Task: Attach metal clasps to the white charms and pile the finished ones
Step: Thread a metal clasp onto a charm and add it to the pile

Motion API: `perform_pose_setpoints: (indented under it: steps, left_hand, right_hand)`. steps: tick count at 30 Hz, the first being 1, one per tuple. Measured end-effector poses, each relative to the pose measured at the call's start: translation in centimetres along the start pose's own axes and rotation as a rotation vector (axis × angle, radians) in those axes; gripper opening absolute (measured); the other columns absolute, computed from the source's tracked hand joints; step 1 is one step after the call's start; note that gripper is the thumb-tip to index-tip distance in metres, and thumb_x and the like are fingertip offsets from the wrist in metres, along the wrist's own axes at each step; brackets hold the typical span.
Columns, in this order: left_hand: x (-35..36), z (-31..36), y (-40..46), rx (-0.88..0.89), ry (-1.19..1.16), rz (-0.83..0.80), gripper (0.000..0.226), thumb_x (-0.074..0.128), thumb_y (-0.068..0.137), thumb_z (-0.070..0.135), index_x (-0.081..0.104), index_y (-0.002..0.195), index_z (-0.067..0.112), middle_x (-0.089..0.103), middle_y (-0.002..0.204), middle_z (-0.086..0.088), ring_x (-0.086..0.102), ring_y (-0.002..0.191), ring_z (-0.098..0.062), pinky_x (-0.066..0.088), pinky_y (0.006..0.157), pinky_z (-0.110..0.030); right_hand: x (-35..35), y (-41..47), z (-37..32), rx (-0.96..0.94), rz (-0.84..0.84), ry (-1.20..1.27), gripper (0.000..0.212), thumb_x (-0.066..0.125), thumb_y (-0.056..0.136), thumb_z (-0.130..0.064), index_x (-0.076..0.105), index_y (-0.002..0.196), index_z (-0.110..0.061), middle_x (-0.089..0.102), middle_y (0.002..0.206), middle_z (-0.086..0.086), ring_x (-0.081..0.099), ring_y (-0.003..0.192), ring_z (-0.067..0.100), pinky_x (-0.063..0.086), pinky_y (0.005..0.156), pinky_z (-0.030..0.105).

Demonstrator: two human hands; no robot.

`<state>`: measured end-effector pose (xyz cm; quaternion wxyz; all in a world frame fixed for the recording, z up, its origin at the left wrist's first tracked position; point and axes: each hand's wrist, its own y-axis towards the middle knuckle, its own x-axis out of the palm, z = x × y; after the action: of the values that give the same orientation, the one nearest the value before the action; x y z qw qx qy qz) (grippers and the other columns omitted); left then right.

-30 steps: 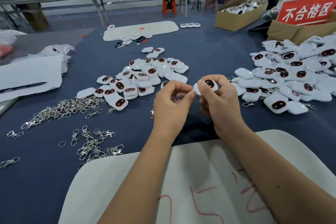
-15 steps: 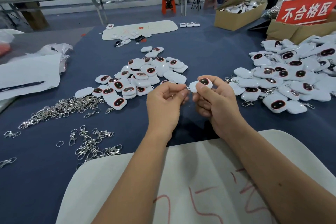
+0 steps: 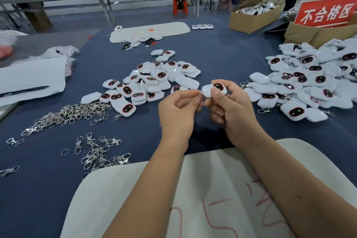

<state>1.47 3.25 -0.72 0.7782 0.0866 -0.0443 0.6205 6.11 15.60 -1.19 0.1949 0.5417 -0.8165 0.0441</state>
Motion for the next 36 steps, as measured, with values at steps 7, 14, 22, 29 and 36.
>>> perform_pose_setpoints:
  steps: [7, 14, 22, 29, 36]
  left_hand:
    - [0.1, 0.6, 0.0, -0.111, -0.305, 0.012, 0.011, 0.070, 0.091, -0.003, 0.073, 0.090, 0.007, 0.076, 0.079, -0.009, 0.070, 0.073, -0.015, 0.057, 0.069, -0.022]
    - [-0.9, 0.3, 0.5, 0.283, 0.344, 0.013, 0.018, 0.071, 0.089, 0.002, 0.073, 0.085, 0.019, 0.074, 0.080, 0.004, 0.071, 0.077, -0.019, 0.058, 0.077, -0.034]
    - [-1.7, 0.1, 0.7, 0.466, 0.663, -0.180, 0.019, 0.067, 0.089, -0.001, 0.076, 0.087, 0.016, 0.071, 0.078, 0.014, 0.067, 0.078, -0.007, 0.053, 0.075, -0.023]
    - [0.1, 0.1, 0.0, -0.064, -0.130, -0.037, 0.011, 0.076, 0.088, 0.002, 0.073, 0.094, 0.011, 0.078, 0.083, -0.007, 0.074, 0.077, -0.013, 0.056, 0.071, -0.020]
    - [0.0, 0.4, 0.1, -0.121, -0.303, 0.041, 0.014, 0.073, 0.087, -0.005, 0.074, 0.089, 0.008, 0.077, 0.080, -0.008, 0.073, 0.075, -0.014, 0.056, 0.070, -0.019]
  right_hand:
    - [0.0, 0.1, 0.0, 0.018, -0.013, 0.039, 0.016, 0.060, 0.104, -0.011, 0.057, 0.119, -0.007, 0.067, 0.072, 0.007, 0.036, 0.045, 0.007, 0.034, 0.042, 0.018]
    - [-0.1, 0.0, 0.0, 0.031, 0.017, 0.010, 0.010, 0.064, 0.103, -0.015, 0.060, 0.110, -0.010, 0.066, 0.069, 0.007, 0.036, 0.044, 0.007, 0.034, 0.041, 0.018]
    - [0.0, 0.0, 0.2, 0.032, 0.077, -0.100, 0.009, 0.065, 0.103, -0.020, 0.061, 0.103, -0.012, 0.063, 0.066, 0.005, 0.040, 0.044, 0.007, 0.032, 0.039, 0.020]
    - [0.0, 0.1, -0.1, 0.003, -0.007, 0.059, 0.011, 0.058, 0.106, -0.014, 0.060, 0.117, -0.010, 0.065, 0.072, 0.008, 0.039, 0.048, 0.008, 0.037, 0.043, 0.019]
    - [0.1, 0.2, 0.3, -0.015, -0.020, 0.000, 0.013, 0.061, 0.104, -0.012, 0.061, 0.117, -0.009, 0.068, 0.072, 0.008, 0.039, 0.046, 0.010, 0.037, 0.042, 0.020]
